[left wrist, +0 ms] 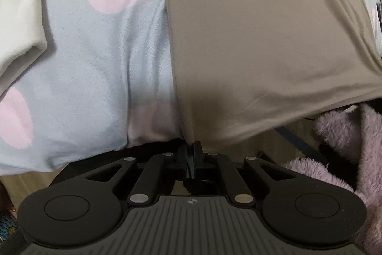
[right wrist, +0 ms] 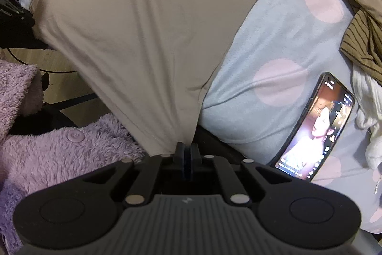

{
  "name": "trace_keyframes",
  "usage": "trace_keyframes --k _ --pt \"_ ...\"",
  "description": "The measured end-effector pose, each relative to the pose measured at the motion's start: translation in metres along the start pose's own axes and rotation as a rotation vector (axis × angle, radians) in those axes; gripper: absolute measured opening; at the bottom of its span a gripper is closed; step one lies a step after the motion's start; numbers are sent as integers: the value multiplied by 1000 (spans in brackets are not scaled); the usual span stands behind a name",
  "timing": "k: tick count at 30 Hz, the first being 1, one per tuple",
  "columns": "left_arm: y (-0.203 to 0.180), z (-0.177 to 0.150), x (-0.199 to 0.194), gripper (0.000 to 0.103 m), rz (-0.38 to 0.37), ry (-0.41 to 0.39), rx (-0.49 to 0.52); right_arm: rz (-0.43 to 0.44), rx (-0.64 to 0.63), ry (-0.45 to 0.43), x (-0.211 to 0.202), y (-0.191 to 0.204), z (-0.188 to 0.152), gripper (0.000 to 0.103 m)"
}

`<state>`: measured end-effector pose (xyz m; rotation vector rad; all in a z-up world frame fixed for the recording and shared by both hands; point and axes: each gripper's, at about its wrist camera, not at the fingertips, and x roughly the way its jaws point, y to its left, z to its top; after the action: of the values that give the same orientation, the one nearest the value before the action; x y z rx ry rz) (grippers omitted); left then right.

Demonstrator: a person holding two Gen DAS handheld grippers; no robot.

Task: Fold clothes
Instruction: 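Lay the taupe shirt flat on the bed and open both grippers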

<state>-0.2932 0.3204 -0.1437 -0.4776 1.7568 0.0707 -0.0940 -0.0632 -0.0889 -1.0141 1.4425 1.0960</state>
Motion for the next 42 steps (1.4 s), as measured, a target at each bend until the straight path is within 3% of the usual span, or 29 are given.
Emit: trace_keyframes --k 2,6,10,15,22,26,30,33,36,40,41,42 --pt "5 0 -12 7 -30 -26 -16 -8 1 -23 -6 0 1 31" --pt "14 4 -46 13 -83 -114 -48 -54 19 -138 -27 -12 17 31" --pt "12 31 -90 14 -87 -279 -38 -89 83 -264 -43 -28 45 31" --pt "9 81 -135 15 -68 -450 -60 -108 170 -401 -56 -49 84 30" --pt "-13 157 -150 24 -58 -591 -126 -104 259 -527 -62 -85 155 31" --pt "-20 210 -151 26 8 -612 -123 -104 268 -590 -62 -105 194 31" --pt "-22 253 -149 37 52 -624 -97 -111 280 -632 -61 -125 238 32" --pt "-28 283 -147 42 145 -625 -52 -121 291 -646 -57 -139 271 39" --pt "-30 310 -141 42 240 -611 -17 -133 300 -643 -49 -150 303 39" --pt "-29 331 -129 40 255 -574 10 -159 296 -615 -32 -161 338 39" --pt "-28 335 -127 37 254 -565 11 -163 297 -609 -27 -164 343 39" --pt "-26 339 -124 27 254 -557 8 -166 298 -603 -22 -166 349 39"
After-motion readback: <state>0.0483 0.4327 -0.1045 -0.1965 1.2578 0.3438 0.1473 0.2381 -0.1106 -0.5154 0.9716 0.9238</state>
